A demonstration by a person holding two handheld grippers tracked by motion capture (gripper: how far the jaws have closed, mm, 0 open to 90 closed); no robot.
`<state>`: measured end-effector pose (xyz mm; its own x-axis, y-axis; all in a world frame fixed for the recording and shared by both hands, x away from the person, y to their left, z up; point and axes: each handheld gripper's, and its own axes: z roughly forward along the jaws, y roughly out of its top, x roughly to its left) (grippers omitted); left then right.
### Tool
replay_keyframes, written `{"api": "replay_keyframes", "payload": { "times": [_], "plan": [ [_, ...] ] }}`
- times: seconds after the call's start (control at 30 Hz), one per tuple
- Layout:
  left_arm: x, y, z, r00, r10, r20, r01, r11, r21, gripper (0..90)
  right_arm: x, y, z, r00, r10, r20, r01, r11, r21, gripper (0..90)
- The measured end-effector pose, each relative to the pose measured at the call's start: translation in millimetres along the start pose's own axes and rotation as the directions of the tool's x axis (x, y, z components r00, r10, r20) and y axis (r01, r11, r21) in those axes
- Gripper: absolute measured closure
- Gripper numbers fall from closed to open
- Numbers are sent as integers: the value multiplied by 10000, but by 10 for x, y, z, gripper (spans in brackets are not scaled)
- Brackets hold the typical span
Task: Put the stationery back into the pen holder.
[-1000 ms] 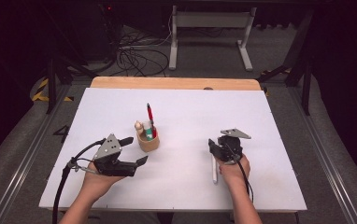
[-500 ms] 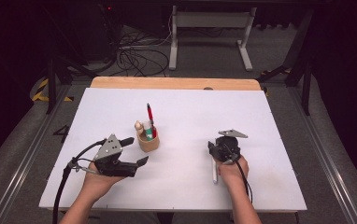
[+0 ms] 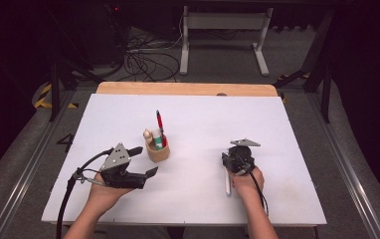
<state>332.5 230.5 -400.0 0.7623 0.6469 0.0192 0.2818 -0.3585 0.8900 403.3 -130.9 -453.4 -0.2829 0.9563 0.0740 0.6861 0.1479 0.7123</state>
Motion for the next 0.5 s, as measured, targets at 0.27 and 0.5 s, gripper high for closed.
{"api": "replay_keyframes", "payload": {
  "times": [0.27, 0.5],
  "plan": [
    [-1, -2, 4, 10000, -19, -14, 19, 10000, 28, 173, -13, -8, -9, 9999, 141, 16, -141, 9999, 50, 769],
    [-9, 1, 14, 10000, 32, -8, -32, 10000, 43, 174, -28, 1, -9, 10000, 46, -30, -45, 9999, 150, 789]
  ]
}}
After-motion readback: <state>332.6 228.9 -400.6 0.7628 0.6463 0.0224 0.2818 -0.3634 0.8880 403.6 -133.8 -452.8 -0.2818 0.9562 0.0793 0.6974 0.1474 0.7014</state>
